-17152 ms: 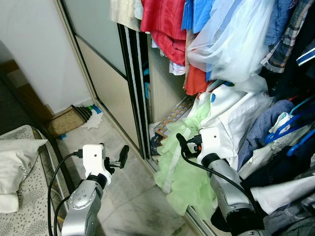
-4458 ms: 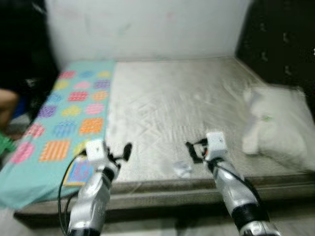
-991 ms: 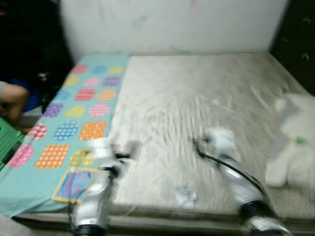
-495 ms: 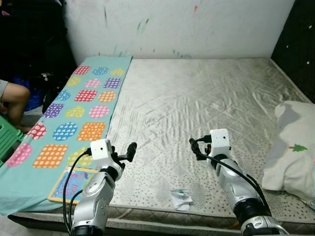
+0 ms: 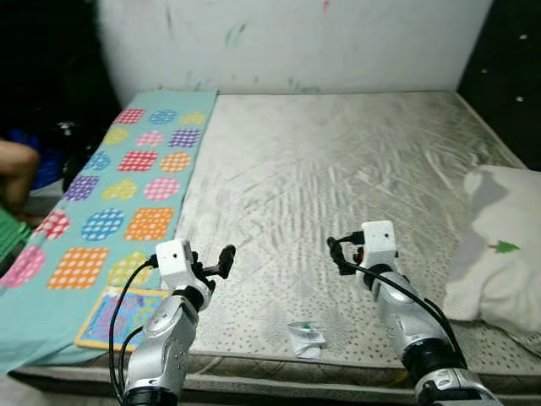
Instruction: Clean up the room
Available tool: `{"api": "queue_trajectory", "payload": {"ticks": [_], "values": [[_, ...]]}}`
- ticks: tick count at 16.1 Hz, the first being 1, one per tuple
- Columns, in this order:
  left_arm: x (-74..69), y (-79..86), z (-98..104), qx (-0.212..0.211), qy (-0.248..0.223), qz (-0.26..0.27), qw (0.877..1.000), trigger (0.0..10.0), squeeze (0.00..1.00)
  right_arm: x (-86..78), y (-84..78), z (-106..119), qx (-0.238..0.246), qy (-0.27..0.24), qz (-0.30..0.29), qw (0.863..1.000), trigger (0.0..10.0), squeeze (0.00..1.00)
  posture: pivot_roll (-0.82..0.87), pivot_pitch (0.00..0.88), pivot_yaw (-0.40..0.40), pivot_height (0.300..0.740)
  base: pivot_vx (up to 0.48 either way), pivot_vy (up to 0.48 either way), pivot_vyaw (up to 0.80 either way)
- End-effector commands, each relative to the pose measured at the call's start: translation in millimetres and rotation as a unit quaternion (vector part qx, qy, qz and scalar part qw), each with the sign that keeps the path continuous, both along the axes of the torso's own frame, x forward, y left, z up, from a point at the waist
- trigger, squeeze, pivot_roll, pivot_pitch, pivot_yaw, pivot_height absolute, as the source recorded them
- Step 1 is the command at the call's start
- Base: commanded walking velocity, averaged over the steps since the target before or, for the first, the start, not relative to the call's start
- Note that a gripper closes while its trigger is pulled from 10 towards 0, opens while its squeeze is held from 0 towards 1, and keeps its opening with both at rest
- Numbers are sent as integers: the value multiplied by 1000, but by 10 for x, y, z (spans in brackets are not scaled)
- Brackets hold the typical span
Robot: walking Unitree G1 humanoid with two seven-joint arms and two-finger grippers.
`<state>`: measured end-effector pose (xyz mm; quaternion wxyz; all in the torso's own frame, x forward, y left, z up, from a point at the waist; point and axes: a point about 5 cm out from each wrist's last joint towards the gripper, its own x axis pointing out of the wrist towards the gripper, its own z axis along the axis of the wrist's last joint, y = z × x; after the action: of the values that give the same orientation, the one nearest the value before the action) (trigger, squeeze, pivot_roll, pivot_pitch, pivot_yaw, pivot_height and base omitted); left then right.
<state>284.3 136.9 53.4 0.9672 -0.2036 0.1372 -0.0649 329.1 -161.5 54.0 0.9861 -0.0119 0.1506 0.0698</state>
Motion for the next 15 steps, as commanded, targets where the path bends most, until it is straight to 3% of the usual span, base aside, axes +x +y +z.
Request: {"api": "queue_trajectory", "payload": {"ticks": [1, 5, 7, 9, 11, 15], "values": [[-9, 35, -32, 7, 11, 5, 1000, 10000, 0, 29, 10, 26, 5, -3, -1, 1000, 10000, 0, -83, 0, 43, 740, 0, 0, 0], [2, 39, -33, 9, 13, 4, 1000, 10000, 0, 33, 3, 31, 12, -5, -7, 1000, 10000, 0, -85, 0, 47, 740, 0, 0, 0], [1, 56, 20, 17, -1, 3, 1000, 10000, 0, 34, -5, 105, 48, -35, -24, 998, 10000, 0, -88, 0, 48, 740, 0, 0, 0], [-88, 185, 164, 66, -45, -4, 997, 10000, 0, 1, -67, 196, 64, -64, -41, 995, 10000, 0, -87, 0, 50, 740, 0, 0, 0], [-218, 419, 155, 93, -43, 23, 994, 10000, 0, -94, -120, 186, 59, -68, -46, 995, 10000, 0, -80, 0, 48, 740, 0, 0, 0], [-307, 638, 159, 101, -44, 65, 992, 10000, 0, -258, -234, 124, 45, -61, -53, 996, 10000, 0, -76, 0, 46, 740, 0, 0, 0]]}}
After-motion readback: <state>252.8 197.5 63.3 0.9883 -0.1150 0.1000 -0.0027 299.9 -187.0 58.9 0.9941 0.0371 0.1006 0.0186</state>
